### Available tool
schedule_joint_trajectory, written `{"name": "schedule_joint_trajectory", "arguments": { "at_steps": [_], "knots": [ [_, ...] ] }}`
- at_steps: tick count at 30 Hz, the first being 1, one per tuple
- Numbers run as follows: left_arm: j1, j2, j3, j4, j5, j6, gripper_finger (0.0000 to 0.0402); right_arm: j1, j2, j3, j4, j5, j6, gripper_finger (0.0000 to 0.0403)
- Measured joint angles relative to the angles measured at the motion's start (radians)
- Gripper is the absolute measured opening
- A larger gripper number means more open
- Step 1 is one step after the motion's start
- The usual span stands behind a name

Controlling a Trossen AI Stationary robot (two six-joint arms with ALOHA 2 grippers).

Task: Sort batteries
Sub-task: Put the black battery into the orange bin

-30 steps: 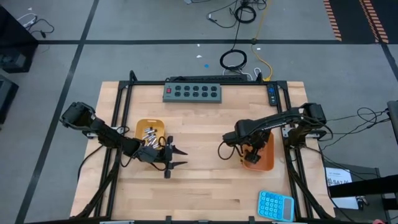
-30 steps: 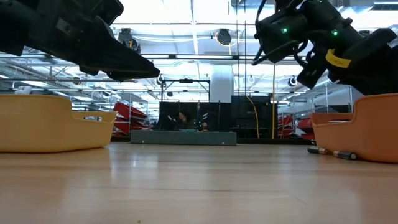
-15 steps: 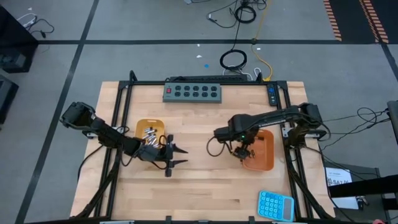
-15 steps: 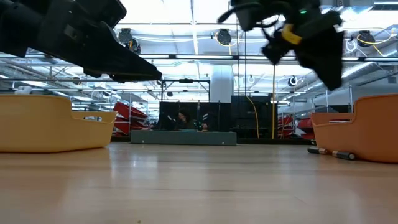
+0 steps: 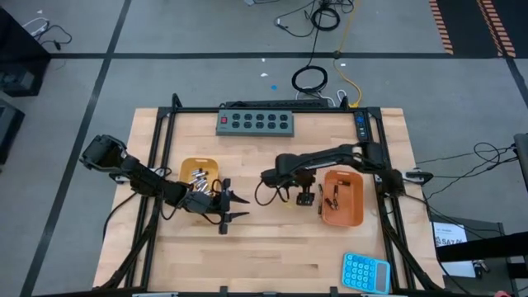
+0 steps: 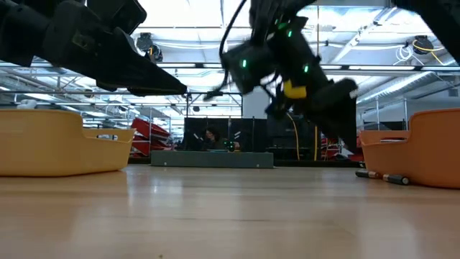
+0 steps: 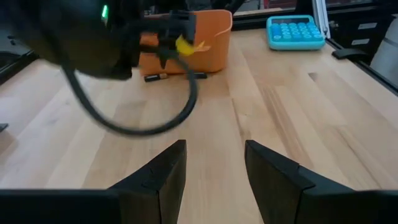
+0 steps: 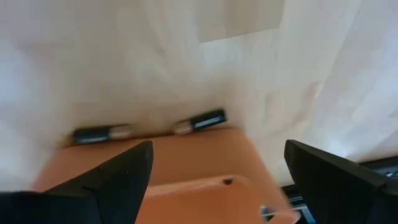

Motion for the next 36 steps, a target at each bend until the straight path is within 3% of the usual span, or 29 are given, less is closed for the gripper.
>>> {"name": "schedule_joint_trajectory", "arguments": {
  "at_steps": [11,17,30,36],
  "knots": [
    [0.0,0.0,0.0,-0.042,-0.024,-0.002,0.0173,-0.072,0.112,0.0,-0.002,0.013,-0.131,0.0329],
    [0.0,0.0,0.0,-0.061,-0.025,-0.022,0.0173,-0.052,0.133,-0.003,-0.002,-0.058,-0.164,0.0328],
    [-0.02,0.0,0.0,-0.059,-0.038,-0.028,0.0173,-0.041,0.132,-0.165,-0.001,-0.038,-0.182,0.0328],
    [-0.02,0.0,0.0,-0.059,-0.046,-0.024,0.0173,-0.03,0.132,-0.178,0.03,-0.034,-0.189,0.0328]
  ]
}}
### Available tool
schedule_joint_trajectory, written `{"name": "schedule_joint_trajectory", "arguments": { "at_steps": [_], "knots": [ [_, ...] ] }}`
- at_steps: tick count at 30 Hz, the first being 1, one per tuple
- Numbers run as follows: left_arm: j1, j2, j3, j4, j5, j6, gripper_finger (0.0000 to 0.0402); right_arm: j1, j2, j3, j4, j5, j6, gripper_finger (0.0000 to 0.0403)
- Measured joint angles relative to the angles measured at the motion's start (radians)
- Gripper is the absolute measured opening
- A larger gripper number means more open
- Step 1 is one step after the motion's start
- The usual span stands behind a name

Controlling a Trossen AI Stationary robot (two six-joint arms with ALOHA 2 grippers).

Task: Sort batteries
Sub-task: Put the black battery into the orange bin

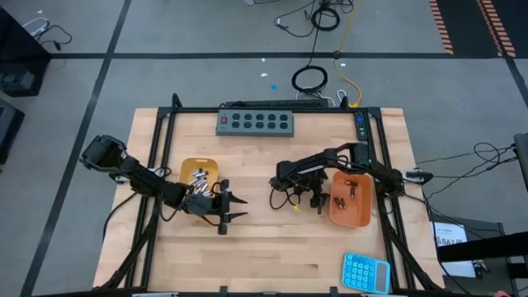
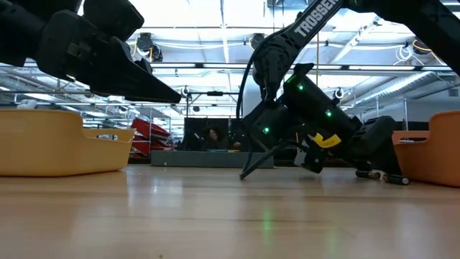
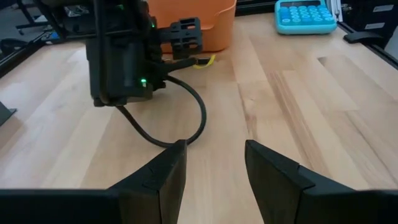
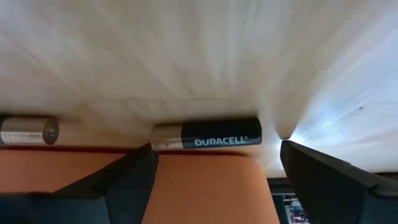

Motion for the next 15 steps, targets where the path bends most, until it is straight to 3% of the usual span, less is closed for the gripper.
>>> {"name": "schedule_joint_trajectory", "arguments": {
  "at_steps": [8,15],
  "knots": [
    [0.0,0.0,0.0,0.001,-0.005,0.005,0.0173,0.019,0.0,0.007,0.037,0.007,-0.017,0.0324],
    [0.0,0.0,0.0,0.001,-0.005,0.007,0.0173,0.029,-0.002,0.008,0.055,0.022,-0.034,0.0272]
  ]
}}
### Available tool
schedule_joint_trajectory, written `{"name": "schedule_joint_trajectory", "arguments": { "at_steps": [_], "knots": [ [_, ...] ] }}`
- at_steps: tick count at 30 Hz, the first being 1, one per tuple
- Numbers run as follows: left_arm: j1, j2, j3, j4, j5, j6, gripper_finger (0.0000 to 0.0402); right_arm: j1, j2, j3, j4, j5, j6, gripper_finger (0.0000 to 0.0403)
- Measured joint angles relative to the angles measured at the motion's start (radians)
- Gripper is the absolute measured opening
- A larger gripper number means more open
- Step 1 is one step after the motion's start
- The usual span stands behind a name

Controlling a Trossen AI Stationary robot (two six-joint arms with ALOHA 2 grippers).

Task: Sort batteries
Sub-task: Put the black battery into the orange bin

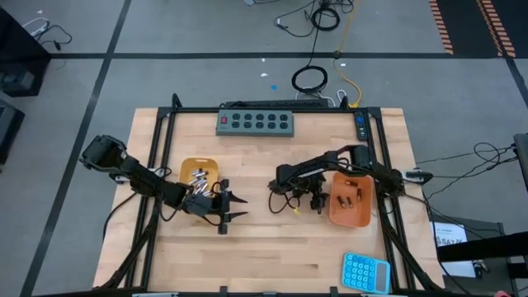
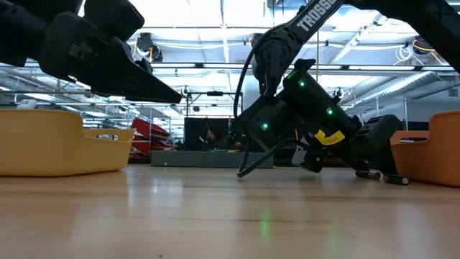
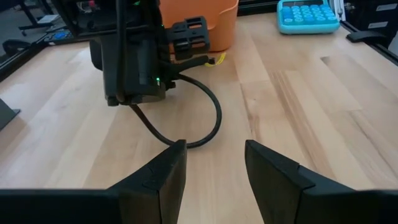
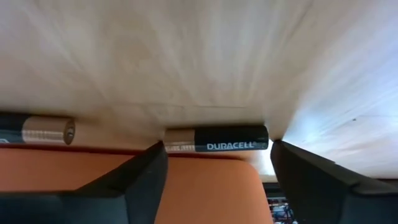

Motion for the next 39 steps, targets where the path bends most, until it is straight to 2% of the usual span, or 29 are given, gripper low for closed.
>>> {"name": "schedule_joint_trajectory", "arguments": {
  "at_steps": [6,15,27,39],
  "knots": [
    [0.001,0.0,0.0,0.0,-0.005,0.017,0.0173,-0.001,0.0,0.0,0.005,-0.04,0.043,0.0232],
    [0.001,0.0,0.0,0.007,-0.006,0.017,0.0173,-0.001,0.0,0.067,0.014,-0.057,0.063,0.0233],
    [-0.001,0.0,0.0,0.0,-0.005,0.016,0.0173,-0.003,0.0,0.066,0.022,-0.056,0.021,0.0221],
    [-0.001,0.0,0.0,0.0,-0.005,0.016,0.0173,-0.004,-0.001,0.065,0.035,-0.052,-0.018,0.0183]
  ]
}}
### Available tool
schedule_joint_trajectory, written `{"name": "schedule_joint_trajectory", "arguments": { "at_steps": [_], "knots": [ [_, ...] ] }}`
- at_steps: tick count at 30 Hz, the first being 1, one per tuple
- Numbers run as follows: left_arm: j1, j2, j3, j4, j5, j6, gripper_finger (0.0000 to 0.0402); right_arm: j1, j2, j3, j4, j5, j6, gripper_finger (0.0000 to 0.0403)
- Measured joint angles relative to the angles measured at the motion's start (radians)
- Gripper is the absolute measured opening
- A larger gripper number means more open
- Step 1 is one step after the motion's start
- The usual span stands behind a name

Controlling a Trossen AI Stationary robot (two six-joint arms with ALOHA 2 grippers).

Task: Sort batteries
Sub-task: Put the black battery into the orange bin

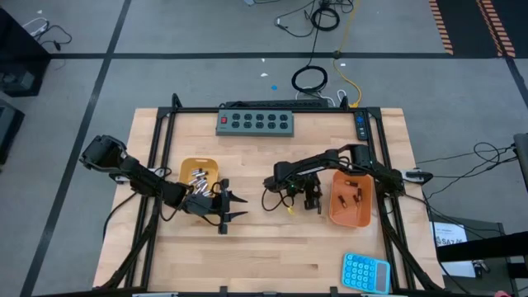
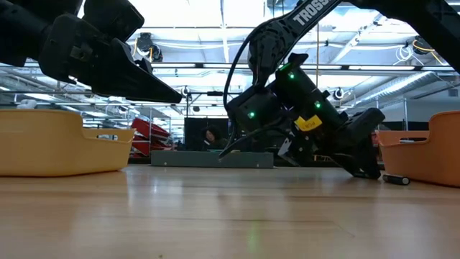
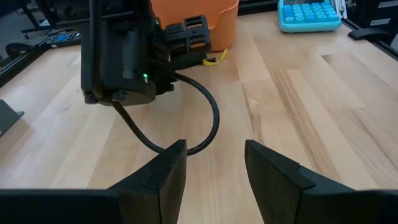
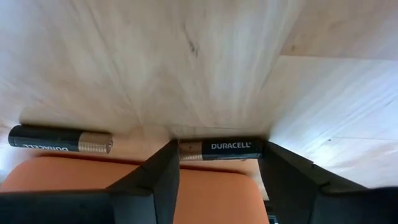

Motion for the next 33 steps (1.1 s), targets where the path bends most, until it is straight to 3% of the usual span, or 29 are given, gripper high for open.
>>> {"name": "schedule_joint_trajectory", "arguments": {
  "at_steps": [10,26,33],
  "knots": [
    [0.0,0.0,0.0,0.0,0.0,0.0,0.0173,0.002,0.0,0.0,0.008,0.003,-0.031,0.0163],
    [0.0,0.0,0.0,0.0,0.0,0.0,0.0173,0.003,-0.004,0.0,0.002,0.003,-0.032,0.0163],
    [0.0,0.0,0.0,0.0,0.0,0.0,0.0173,0.003,-0.083,0.0,0.047,0.022,0.016,0.0162]
  ]
}}
